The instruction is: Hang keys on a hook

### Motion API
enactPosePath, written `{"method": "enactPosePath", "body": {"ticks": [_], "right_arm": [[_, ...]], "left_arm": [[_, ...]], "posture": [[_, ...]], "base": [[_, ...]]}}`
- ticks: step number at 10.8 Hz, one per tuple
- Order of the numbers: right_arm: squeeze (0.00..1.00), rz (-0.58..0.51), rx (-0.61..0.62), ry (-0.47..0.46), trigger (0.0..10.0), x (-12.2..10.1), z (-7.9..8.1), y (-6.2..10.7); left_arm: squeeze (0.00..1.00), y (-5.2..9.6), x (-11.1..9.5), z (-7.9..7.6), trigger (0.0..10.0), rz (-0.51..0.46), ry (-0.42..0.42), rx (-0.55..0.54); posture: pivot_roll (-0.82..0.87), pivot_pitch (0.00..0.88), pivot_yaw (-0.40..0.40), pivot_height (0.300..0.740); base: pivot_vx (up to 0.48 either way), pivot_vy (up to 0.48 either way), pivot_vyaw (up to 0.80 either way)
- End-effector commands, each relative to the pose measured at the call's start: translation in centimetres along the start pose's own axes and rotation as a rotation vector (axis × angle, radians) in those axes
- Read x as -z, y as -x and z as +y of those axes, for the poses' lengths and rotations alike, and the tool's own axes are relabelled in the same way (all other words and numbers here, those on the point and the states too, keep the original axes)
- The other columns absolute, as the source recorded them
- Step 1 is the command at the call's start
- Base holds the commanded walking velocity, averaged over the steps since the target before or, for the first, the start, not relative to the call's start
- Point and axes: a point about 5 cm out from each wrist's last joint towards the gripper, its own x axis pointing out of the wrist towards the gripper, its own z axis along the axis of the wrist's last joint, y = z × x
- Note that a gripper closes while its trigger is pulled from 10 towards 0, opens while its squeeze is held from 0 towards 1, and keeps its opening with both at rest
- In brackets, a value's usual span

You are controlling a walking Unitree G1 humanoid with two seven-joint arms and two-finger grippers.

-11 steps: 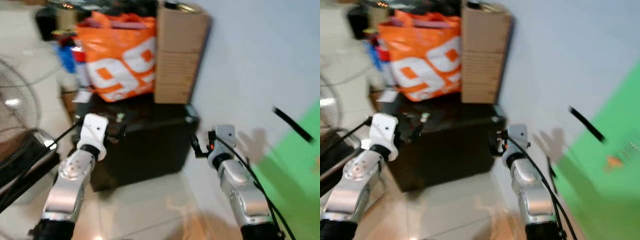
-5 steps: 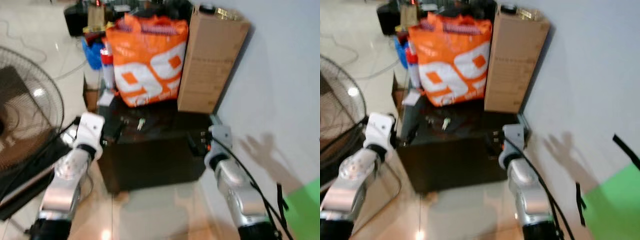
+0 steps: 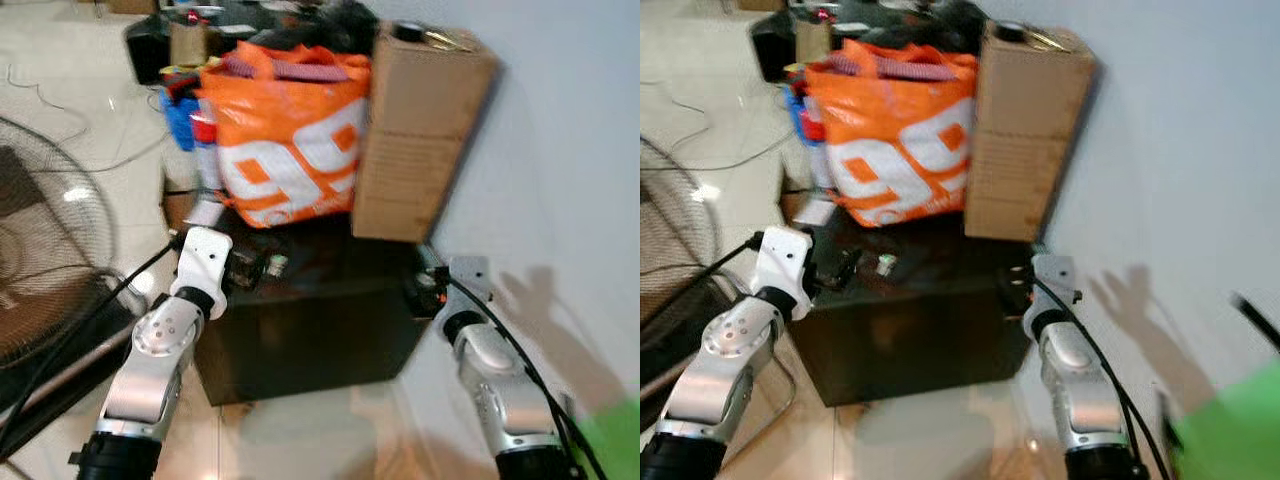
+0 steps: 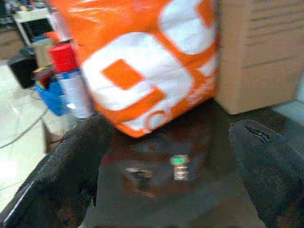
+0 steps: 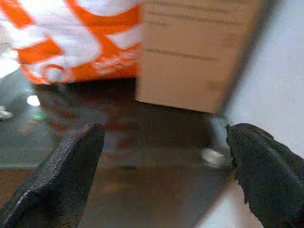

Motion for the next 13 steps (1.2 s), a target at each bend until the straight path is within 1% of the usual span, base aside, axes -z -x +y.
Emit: {"method": "enactPosePath", "body": {"ticks": [1, 8, 9, 11, 13], "right_arm": [[1.00, -0.024, -0.026, 0.005, 10.0, -0.68, 0.58, -0.25], [1.00, -0.020, -0.026, 0.014, 10.0, -0.73, 0.40, -0.40], [1.00, -0.012, -0.047, 0.011, 10.0, -0.68, 0.54, -0.43], [1.00, -0.013, -0.043, 0.011, 10.0, -0.65, 0.51, -0.43], [1.00, 0.002, -0.036, 0.029, 10.0, -0.46, 0.33, -0.43]], "left_arm": [[0.00, 0.04, -0.23, 0.49, 10.0, -0.002, -0.008, -0.019], [0.00, 0.07, -0.18, 0.40, 10.0, -0.001, -0.001, -0.026], [0.00, 0.08, -0.17, 0.34, 10.0, -0.001, 0.000, -0.026], [0.00, 0.10, -0.16, 0.33, 10.0, 0.000, -0.001, -0.026], [0.00, 0.17, -0.14, 0.31, 10.0, 0.001, -0.003, -0.023]], "posture": [[0.04, 0.000, -0.050, 0.740], [0.05, 0.000, -0.061, 0.740], [0.05, 0.000, -0.062, 0.740], [0.05, 0.000, -0.062, 0.740], [0.05, 0.000, -0.061, 0.740]], "base": [[0.375, 0.000, 0.00], [0.352, 0.000, 0.00], [0.341, 0.000, 0.80], [0.341, 0.000, 0.80], [0.339, 0.000, 0.00]]}}
